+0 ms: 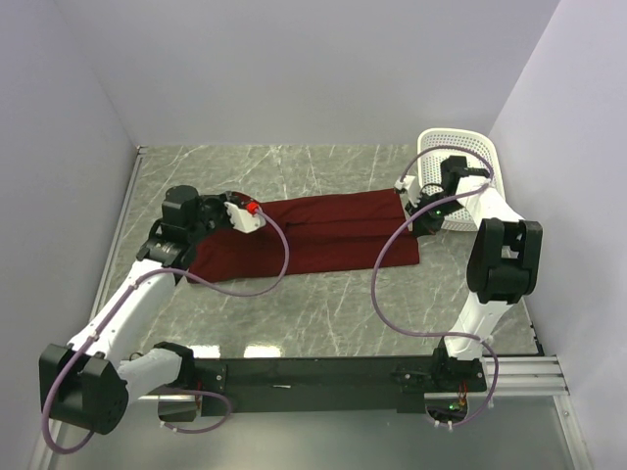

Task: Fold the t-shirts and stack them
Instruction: Fold the tshirt

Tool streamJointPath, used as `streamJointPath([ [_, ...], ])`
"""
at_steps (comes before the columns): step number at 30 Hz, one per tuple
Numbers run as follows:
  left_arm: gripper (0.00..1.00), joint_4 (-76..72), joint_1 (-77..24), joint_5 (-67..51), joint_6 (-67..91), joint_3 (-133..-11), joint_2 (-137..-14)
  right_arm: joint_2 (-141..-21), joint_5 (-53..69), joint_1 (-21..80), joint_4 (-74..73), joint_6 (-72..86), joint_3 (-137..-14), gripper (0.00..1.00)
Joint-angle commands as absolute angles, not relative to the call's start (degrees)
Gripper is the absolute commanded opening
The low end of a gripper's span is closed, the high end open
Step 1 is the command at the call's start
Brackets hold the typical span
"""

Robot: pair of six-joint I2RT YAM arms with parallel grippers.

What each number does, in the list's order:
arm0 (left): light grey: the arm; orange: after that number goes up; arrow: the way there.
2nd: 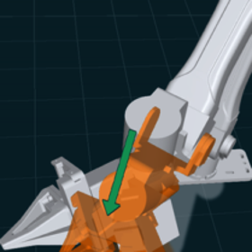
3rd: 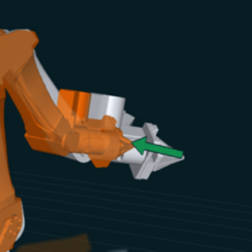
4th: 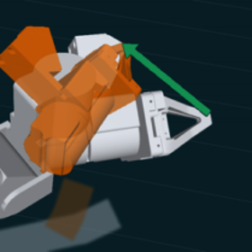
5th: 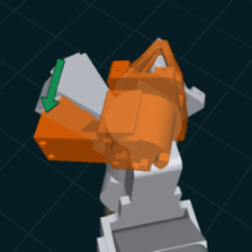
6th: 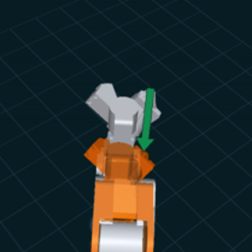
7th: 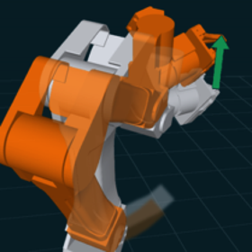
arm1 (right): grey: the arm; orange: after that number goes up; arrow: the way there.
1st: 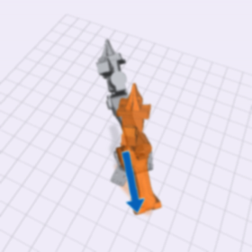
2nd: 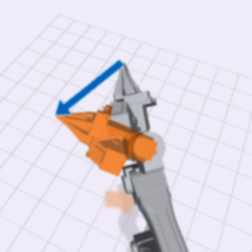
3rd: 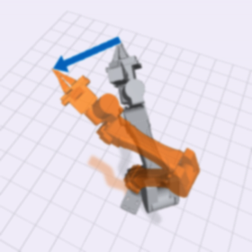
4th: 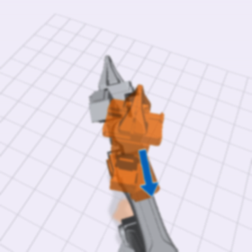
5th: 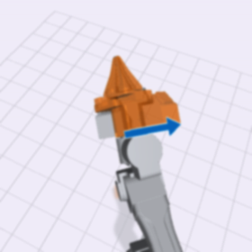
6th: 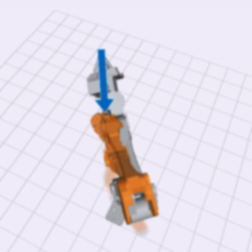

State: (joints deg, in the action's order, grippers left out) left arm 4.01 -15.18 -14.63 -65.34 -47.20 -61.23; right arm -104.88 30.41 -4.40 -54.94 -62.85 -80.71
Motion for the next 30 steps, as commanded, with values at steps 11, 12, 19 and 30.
streamJointPath([
  [11, 0.0, 0.4, -14.4, -15.5, -64.9, -50.8, -64.7, -106.4, 29.4, -4.8, -54.9, -60.9, -84.6, 0.0],
  [12, 0.0, 0.4, -14.3, -15.5, -64.9, -50.9, -64.9, -106.4, 29.2, -4.8, -54.8, -60.7, -84.8, 0.0],
  [19, 0.0, 0.4, -14.1, -15.3, -64.8, -52.1, -65.9, -107.3, 29.4, -4.7, -54.8, -60.0, -85.9, 0.0],
  [30, 0.0, -1.2, -13.7, -15.2, -64.5, -52.5, -66.7, -109.4, 28.7, -4.8, -54.5, -59.1, -87.5, 0.0],
])
